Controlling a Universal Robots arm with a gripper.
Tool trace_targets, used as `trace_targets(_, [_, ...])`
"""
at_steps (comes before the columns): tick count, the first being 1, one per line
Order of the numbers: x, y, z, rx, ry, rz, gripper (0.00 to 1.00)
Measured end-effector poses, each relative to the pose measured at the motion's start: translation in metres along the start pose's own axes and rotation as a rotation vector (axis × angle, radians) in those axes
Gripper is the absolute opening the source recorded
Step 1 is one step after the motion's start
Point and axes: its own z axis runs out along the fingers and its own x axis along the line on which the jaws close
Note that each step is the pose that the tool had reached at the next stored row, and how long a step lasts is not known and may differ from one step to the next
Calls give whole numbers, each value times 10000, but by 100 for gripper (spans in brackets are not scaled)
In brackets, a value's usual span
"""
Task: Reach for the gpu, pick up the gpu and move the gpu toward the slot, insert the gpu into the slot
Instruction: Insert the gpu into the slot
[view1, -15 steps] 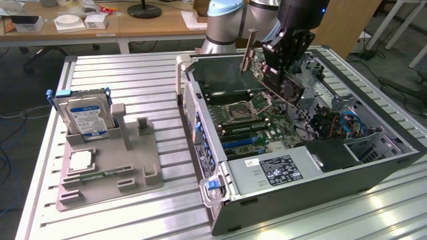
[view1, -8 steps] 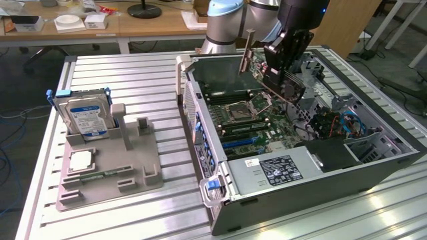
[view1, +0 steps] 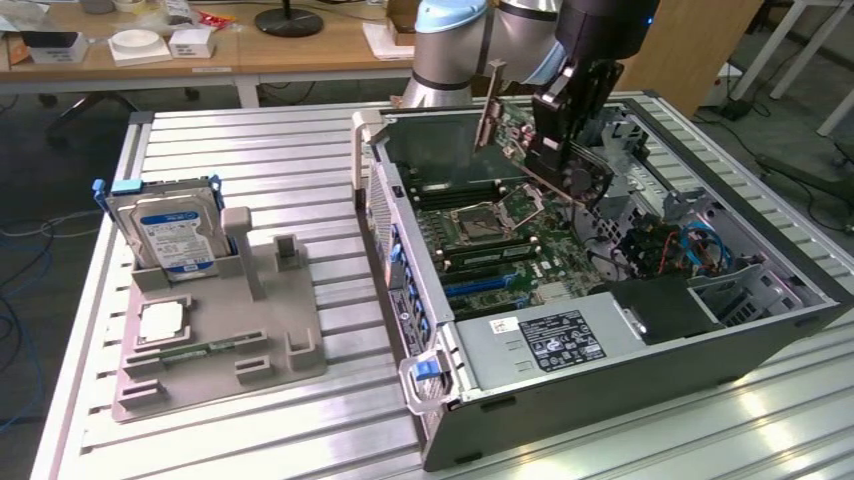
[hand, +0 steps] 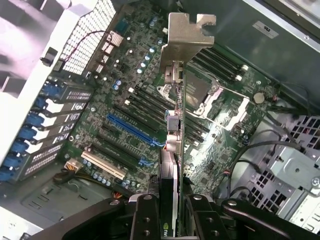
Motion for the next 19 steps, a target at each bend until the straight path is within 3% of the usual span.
trace_targets(10, [1, 0, 14, -6, -58, -1644, 27])
trace_targets(19, [2, -2, 26, 28, -165, -2877, 27])
